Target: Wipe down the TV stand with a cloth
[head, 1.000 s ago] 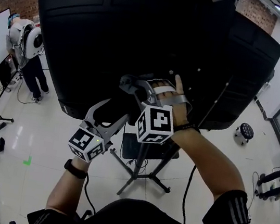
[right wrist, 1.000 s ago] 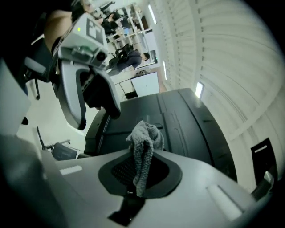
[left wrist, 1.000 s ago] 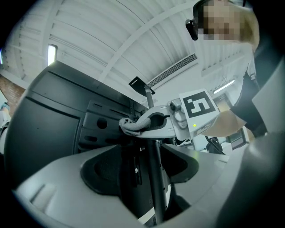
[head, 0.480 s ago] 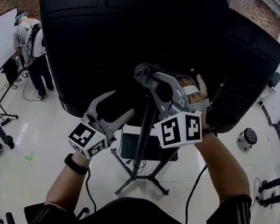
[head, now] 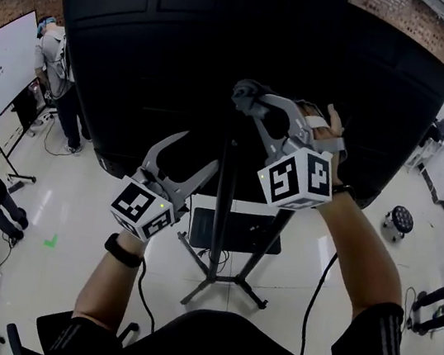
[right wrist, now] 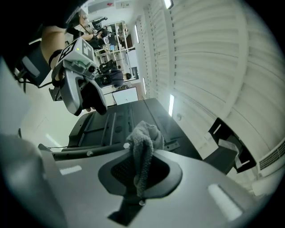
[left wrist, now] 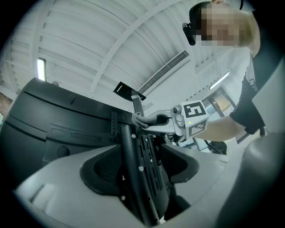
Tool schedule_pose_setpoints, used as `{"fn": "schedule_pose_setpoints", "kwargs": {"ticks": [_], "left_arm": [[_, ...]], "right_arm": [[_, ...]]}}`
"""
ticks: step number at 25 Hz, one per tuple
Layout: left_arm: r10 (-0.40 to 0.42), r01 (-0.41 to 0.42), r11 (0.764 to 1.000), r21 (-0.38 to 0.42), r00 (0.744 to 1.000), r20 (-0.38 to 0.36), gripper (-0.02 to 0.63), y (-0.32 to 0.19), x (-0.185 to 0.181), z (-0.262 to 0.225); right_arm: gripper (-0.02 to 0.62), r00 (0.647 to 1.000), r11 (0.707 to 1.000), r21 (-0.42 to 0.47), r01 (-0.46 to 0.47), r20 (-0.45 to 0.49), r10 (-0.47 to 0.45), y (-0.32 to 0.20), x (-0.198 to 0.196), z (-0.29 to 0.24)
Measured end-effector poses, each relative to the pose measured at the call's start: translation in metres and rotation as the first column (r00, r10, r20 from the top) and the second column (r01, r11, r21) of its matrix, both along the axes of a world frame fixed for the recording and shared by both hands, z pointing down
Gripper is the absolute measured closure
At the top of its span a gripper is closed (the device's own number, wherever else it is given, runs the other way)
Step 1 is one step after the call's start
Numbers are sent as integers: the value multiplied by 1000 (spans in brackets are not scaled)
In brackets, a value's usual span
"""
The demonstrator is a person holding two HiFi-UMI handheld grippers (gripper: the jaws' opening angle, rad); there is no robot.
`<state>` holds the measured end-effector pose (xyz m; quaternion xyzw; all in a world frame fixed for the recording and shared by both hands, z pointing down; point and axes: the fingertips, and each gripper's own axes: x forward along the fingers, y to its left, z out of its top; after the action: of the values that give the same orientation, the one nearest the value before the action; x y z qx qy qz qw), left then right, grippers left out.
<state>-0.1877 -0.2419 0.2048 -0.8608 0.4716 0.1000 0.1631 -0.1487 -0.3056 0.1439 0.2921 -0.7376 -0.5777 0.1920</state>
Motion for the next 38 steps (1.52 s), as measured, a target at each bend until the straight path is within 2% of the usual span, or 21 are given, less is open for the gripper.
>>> {"fn": "schedule_pose_setpoints", "kwargs": {"ticks": [11,24,28,34,38], "left_arm": [[-47,48,997,-64,999,12,316,-10,8,28],[-66,68,992,-102,997,26,316,1,5,57],[-38,41,989,-140,999,25,316,2,12,67],[-9,12,984,-179,1000,19,316,1,16,84],[7,-3,984,-177,1000,21,316,-1,15,95]], "right_arm": [[569,994,995,-100,6,-105,-16,-19,-5,54],[568,990,979,-202,14,-135,-42,-18,-5,115],[568,989,975,-223,6,-141,-38,-18,-6,135],[569,979,971,-241,-5,-199,-44,-13,-9,163],[568,974,962,-274,-19,-224,-44,-10,-11,182]]}}
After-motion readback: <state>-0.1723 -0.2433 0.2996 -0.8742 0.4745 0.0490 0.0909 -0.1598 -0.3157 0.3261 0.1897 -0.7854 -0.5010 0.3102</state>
